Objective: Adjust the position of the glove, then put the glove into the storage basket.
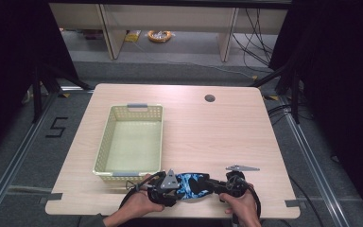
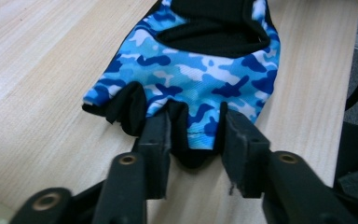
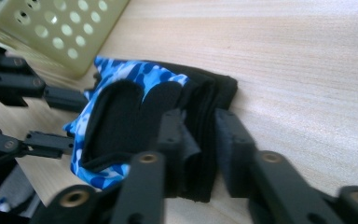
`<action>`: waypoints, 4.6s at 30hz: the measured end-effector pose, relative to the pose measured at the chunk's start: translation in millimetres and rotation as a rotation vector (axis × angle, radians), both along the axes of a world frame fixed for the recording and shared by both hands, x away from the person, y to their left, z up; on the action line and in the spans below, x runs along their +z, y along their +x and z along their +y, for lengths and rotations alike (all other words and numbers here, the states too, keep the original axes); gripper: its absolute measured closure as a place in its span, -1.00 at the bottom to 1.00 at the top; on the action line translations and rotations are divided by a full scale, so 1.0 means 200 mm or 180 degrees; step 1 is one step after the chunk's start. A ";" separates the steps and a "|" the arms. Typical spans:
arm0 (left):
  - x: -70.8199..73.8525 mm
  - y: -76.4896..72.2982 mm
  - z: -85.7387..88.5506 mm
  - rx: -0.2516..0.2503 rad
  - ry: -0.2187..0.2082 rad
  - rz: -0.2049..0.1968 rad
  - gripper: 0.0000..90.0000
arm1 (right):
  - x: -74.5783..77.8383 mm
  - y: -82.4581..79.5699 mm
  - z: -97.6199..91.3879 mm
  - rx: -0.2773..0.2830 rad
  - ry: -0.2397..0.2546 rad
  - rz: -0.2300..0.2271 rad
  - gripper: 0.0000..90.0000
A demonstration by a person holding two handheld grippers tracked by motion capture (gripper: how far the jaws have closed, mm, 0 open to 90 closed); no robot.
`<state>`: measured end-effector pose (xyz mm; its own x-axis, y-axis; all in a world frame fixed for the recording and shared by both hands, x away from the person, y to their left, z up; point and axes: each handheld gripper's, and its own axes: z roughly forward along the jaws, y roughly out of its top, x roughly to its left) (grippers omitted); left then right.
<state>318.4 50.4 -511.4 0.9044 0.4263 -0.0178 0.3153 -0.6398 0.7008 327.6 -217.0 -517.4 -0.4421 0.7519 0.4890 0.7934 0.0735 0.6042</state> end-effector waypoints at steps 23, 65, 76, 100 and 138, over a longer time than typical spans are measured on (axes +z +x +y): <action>0.01 -0.04 0.01 0.0090 -0.0042 -0.0244 0.81 | 0.05 -0.04 -0.03 -0.0026 0.0397 -0.0332 0.96; 0.37 -0.09 0.22 0.0220 -0.0292 -0.0557 0.84 | 0.34 -0.08 0.12 0.0208 0.0634 -0.0753 0.96; 0.41 -0.06 0.31 0.0379 -0.0392 -0.0536 0.83 | 0.52 0.00 0.22 0.0373 0.0545 -0.0853 0.98; 0.41 -0.02 0.33 0.0533 -0.0441 -0.0599 0.80 | 0.74 0.06 0.37 0.0665 0.0330 -0.1004 0.98; 0.45 -0.02 0.83 0.1152 -0.0533 -0.0778 0.79 | 0.93 0.26 1.09 0.1315 0.0255 -0.1057 0.98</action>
